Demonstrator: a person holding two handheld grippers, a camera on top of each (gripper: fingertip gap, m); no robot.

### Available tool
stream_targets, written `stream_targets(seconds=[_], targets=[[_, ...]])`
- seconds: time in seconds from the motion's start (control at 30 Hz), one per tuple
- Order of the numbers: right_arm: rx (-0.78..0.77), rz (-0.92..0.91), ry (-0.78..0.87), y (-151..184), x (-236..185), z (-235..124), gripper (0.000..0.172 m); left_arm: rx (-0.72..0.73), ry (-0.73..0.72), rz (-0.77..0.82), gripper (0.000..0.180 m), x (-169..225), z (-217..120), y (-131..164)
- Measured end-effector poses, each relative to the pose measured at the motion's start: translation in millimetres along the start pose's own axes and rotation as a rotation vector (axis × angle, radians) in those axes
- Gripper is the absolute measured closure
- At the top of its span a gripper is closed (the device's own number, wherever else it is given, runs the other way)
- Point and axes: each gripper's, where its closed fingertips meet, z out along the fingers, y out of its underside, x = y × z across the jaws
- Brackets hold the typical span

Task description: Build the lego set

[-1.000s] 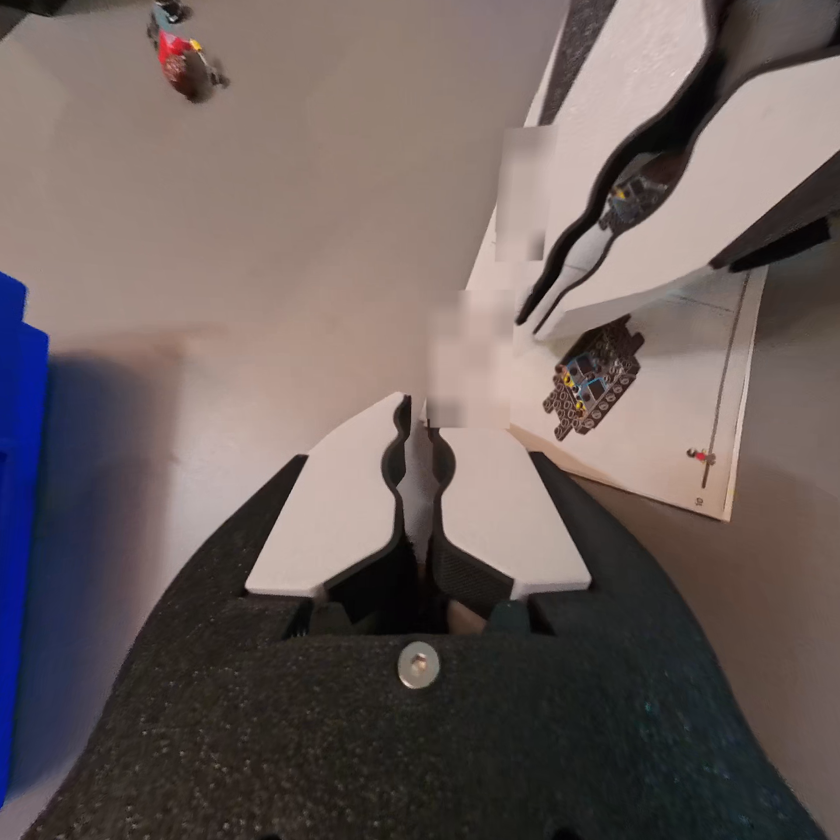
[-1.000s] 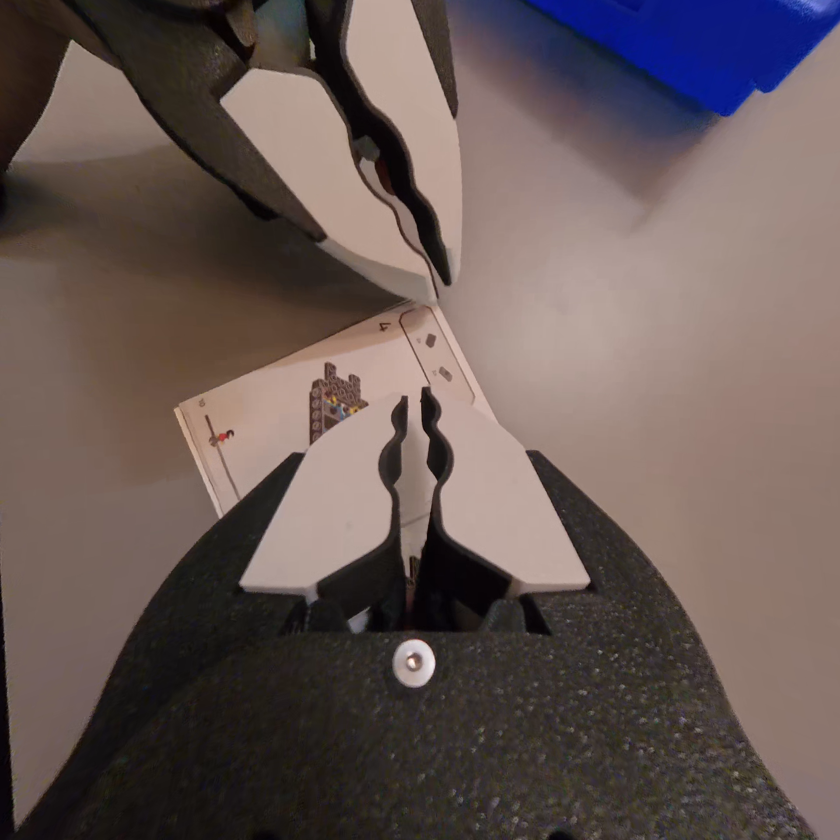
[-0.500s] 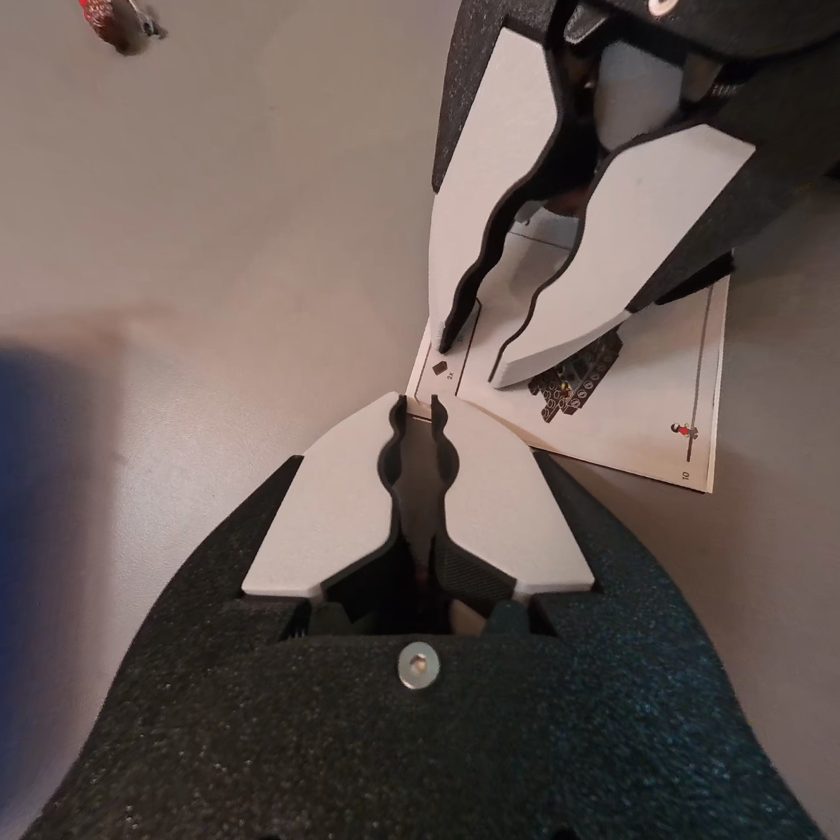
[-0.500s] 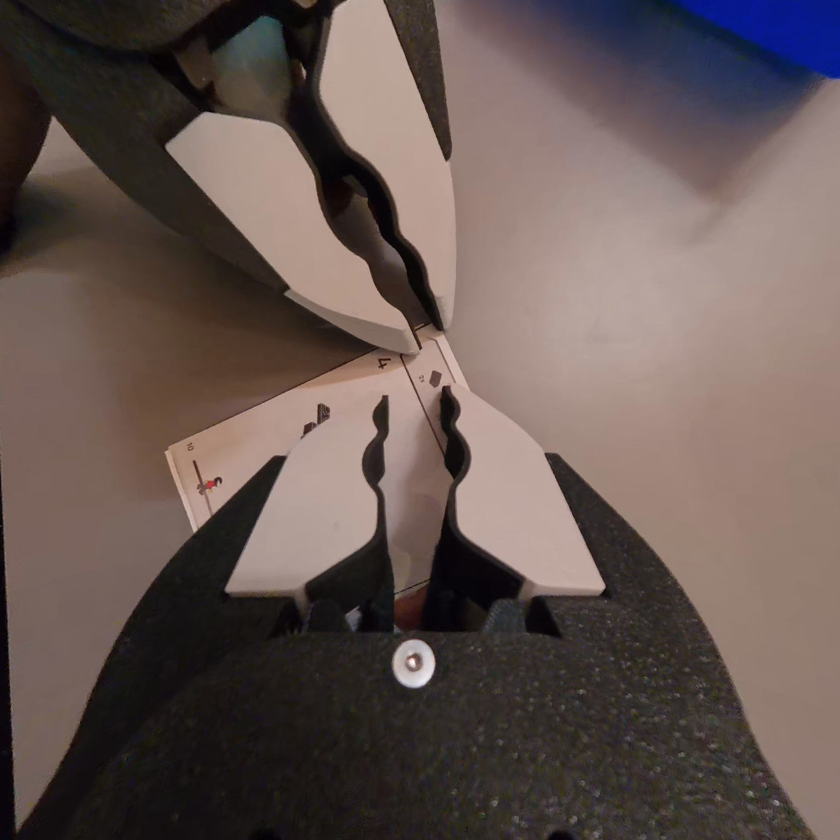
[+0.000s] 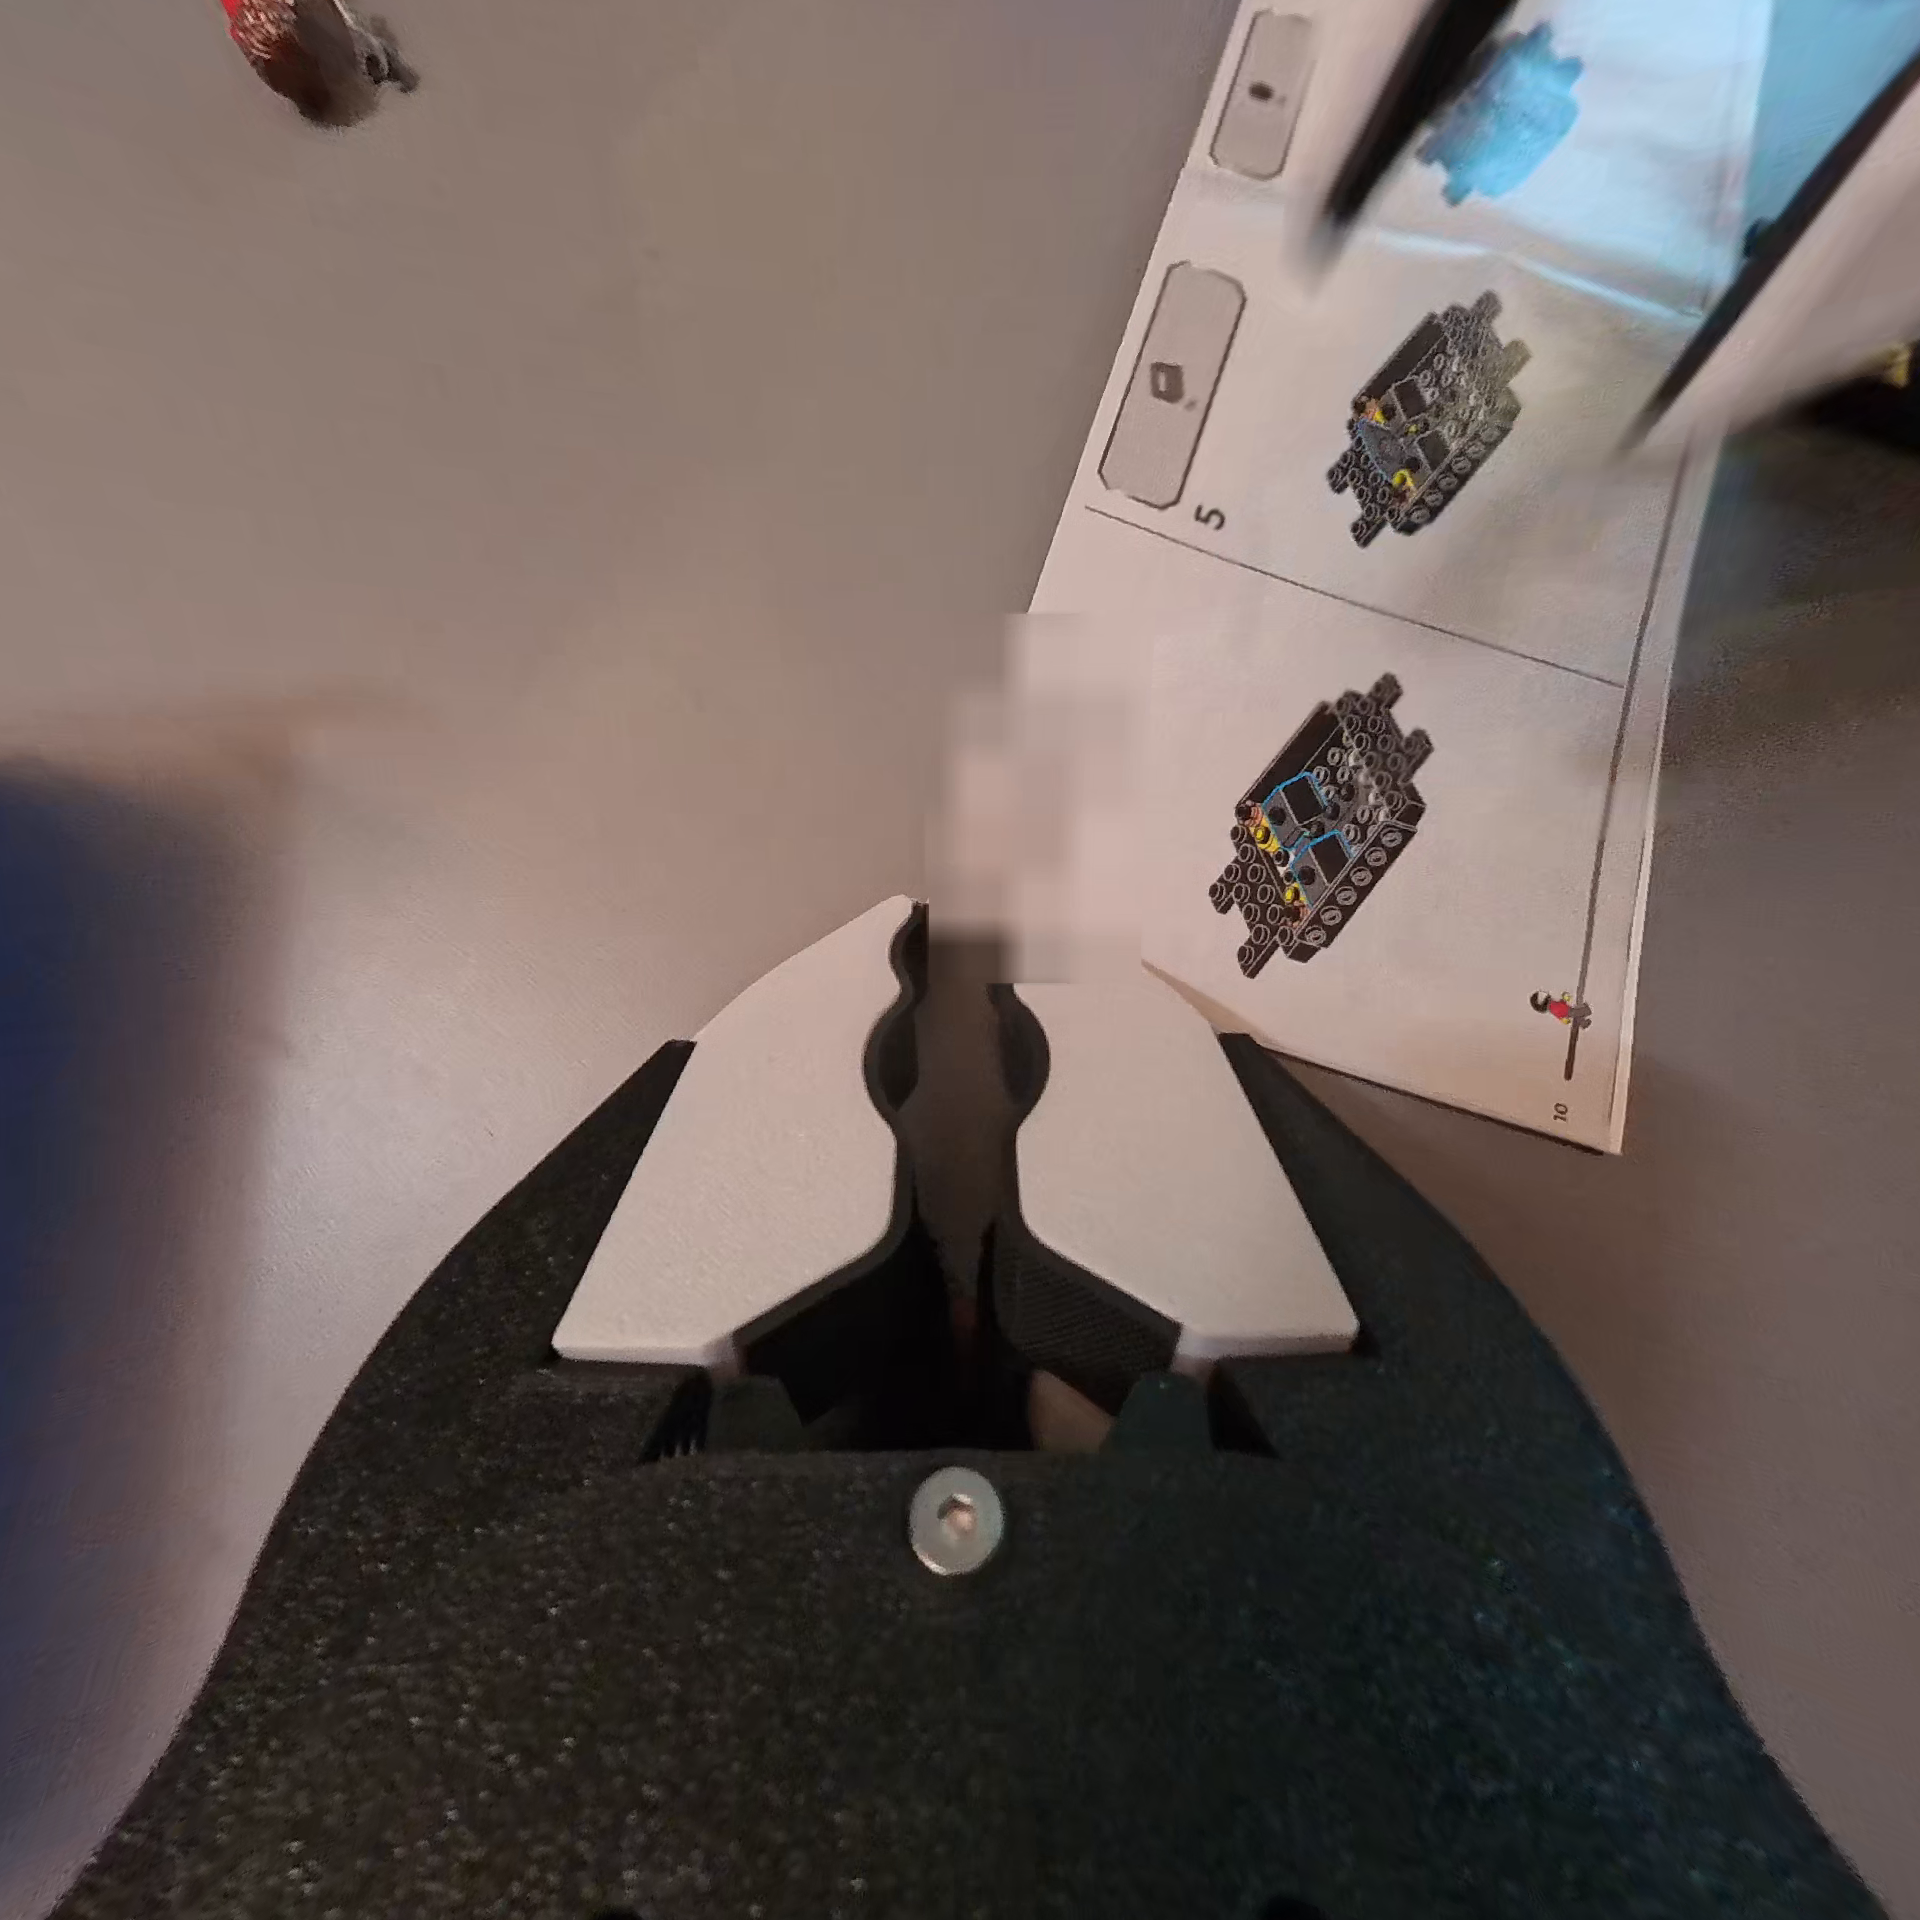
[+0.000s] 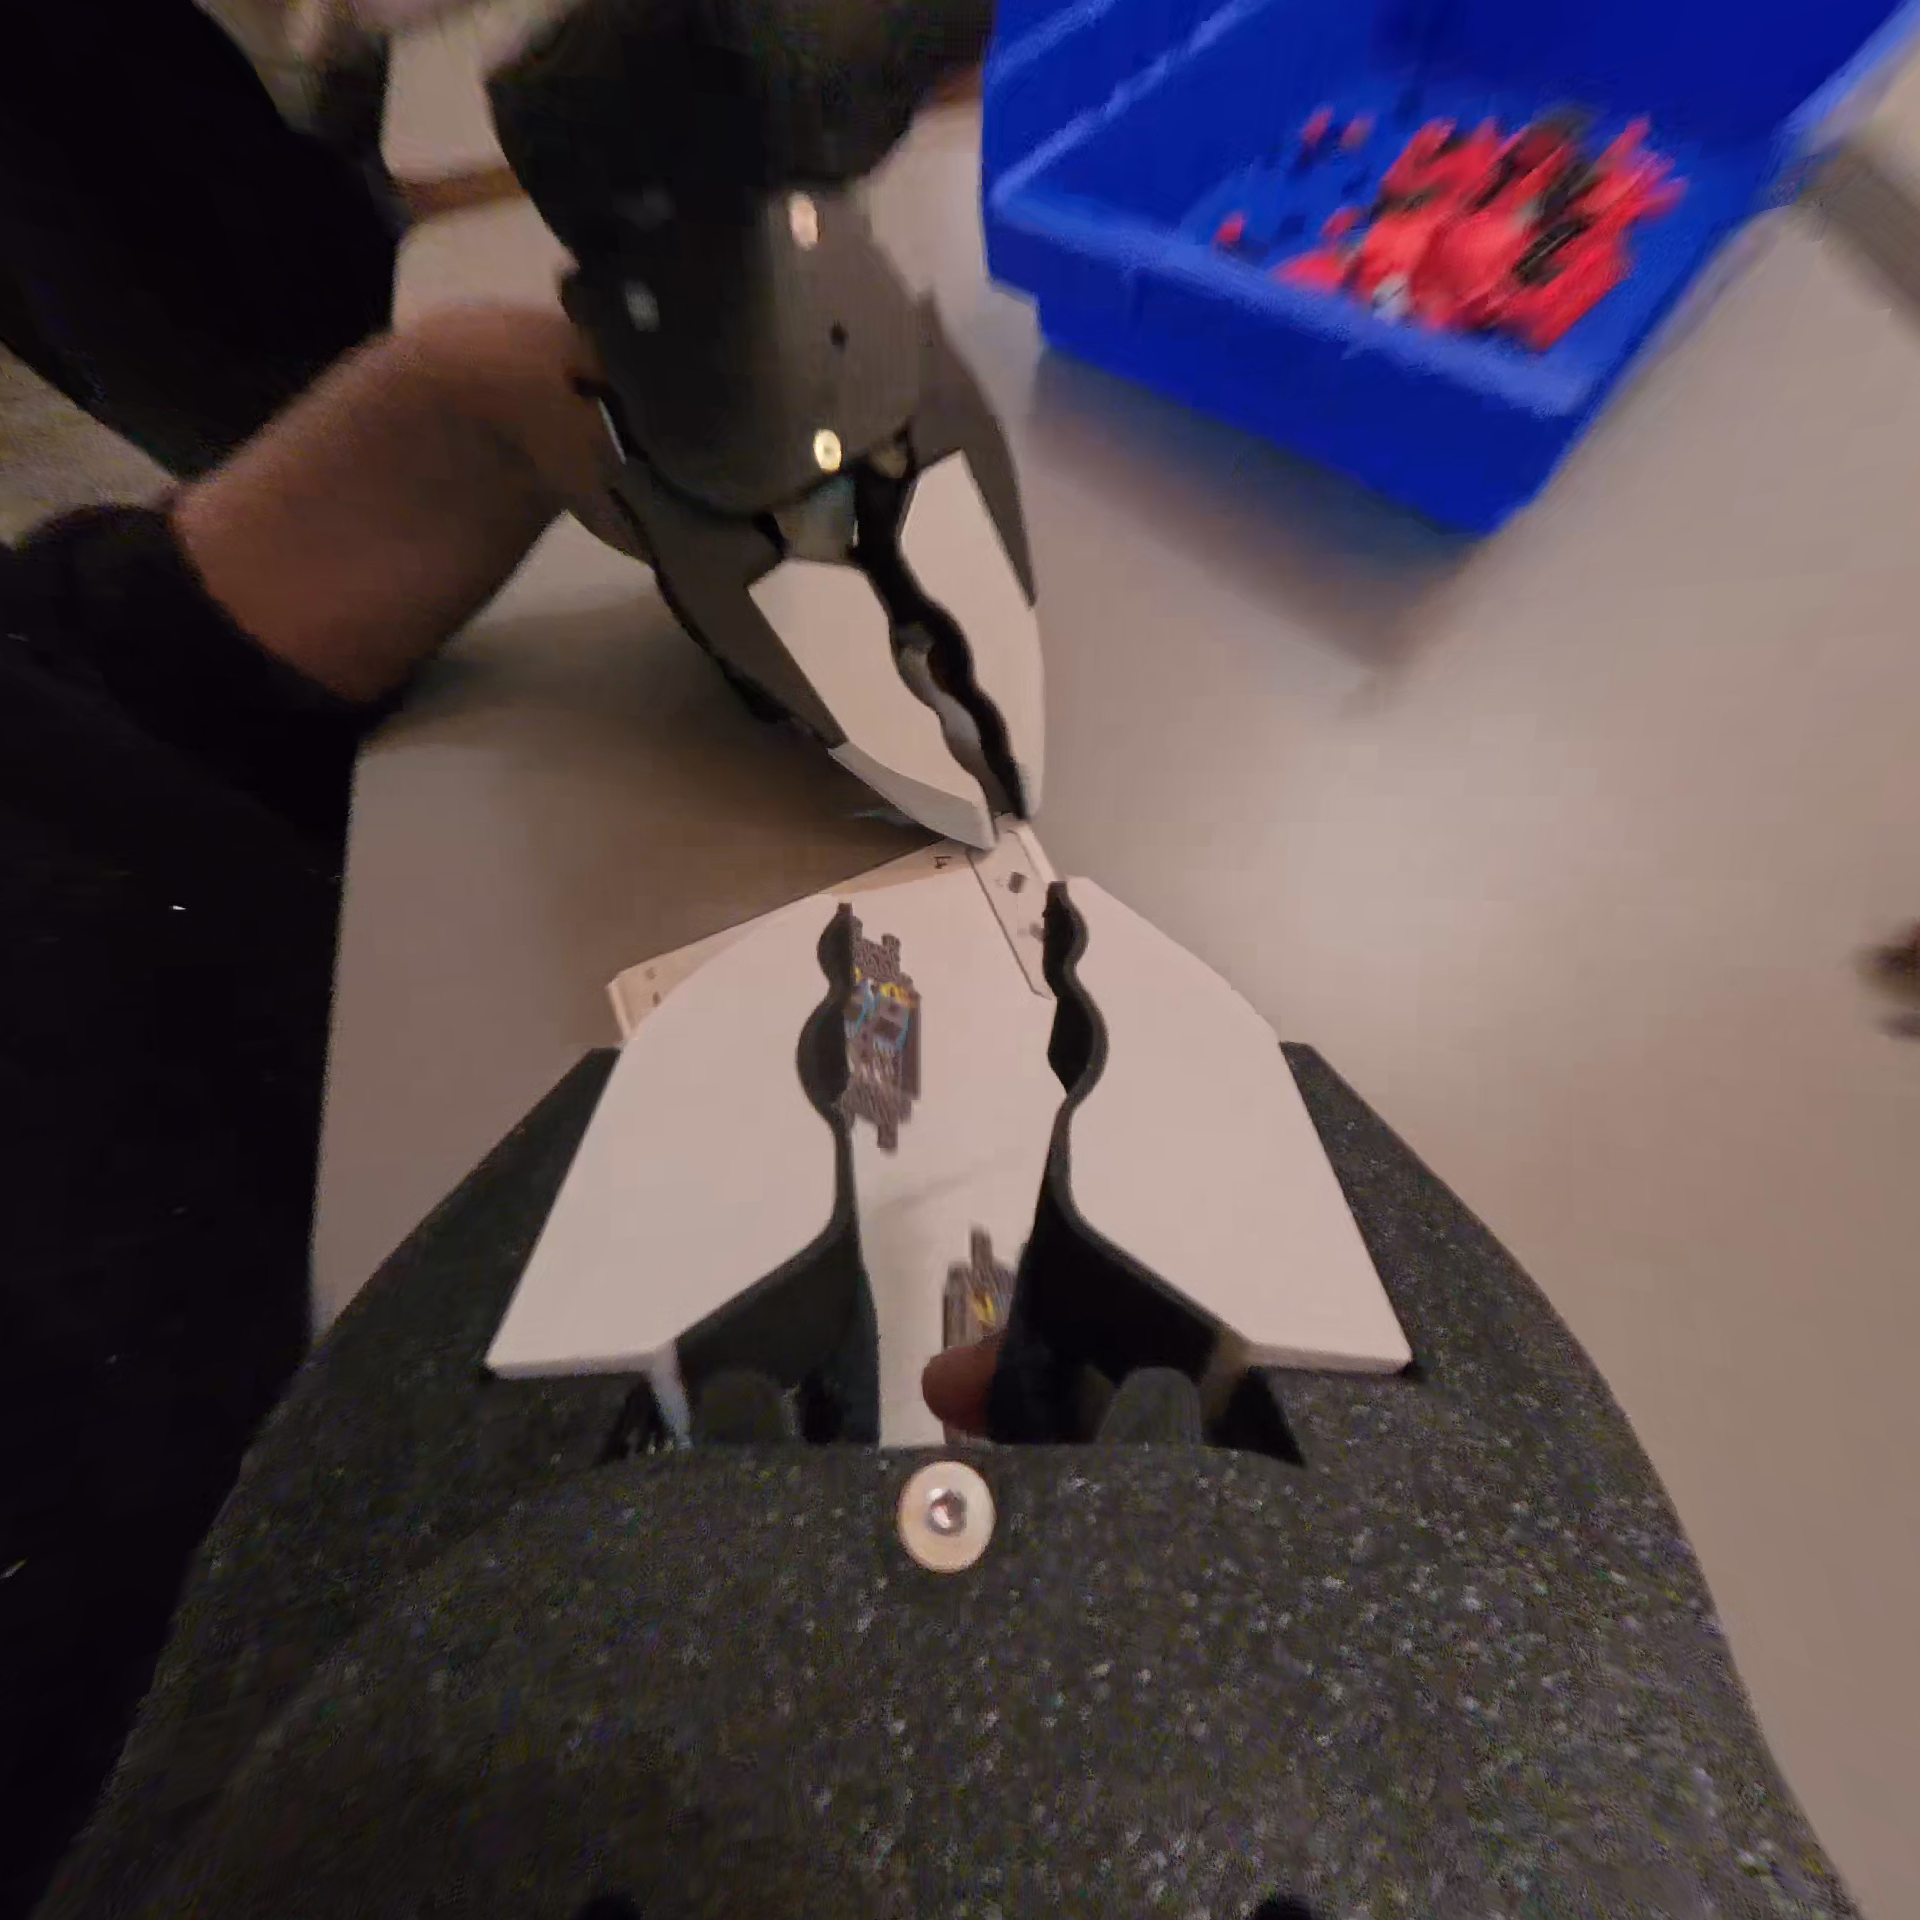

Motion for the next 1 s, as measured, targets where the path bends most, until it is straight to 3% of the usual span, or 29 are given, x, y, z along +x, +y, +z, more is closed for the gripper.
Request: stream_targets(seconds=[0.13, 0.27, 0.3, 0.4, 0.43, 0.53, 0.67, 0.83, 1.0], targets=[[0.072, 0.017, 0.103, 4.6, 25.3, -111.1, 0.114, 0.011, -0.022, -0.045, 0.167, -5.4, 0.8, -2.1], [-0.020, -0.016, 0.324, 52.6, 76.9, -235.0, 0.110, 0.133, -0.107, -0.116, 0.164, -13.9, -13.3, -22.3], [-0.065, -0.031, 0.379, 66.7, 93.1, -264.3, 0.118, 0.186, -0.127, -0.134, 0.163, -15.2, -19.0, -31.5], [-0.181, -0.117, 0.400, 97.9, 129.6, -328.0, 0.171, 0.292, -0.247, -0.201, 0.162, -25.9, -34.8, -52.4], [-0.198, -0.164, 0.400, 102.6, 141.1, -340.8, 0.172, 0.316, -0.297, -0.217, 0.162, -29.7, -38.7, -58.0], [-0.285, -0.238, 0.333, 118.7, 168.0, -356.9, 0.171, 0.362, -0.383, -0.227, 0.162, -31.7, -44.4, -74.2], [-0.424, -0.267, 0.183, 146.0, 188.8, -345.9, 0.149, 0.324, -0.470, -0.221, 0.162, -34.1, -44.5, -81.2], [-0.557, -0.328, -0.006, 180.3, 189.9, -325.2, 0.170, 0.284, -0.526, -0.219, 0.162, -37.8, -41.3, -82.8], [-0.736, -0.324, -0.061, 216.2, 197.4, -316.7, 0.167, 0.260, -0.558, -0.188, 0.162, -43.2, -36.4, -85.6]])
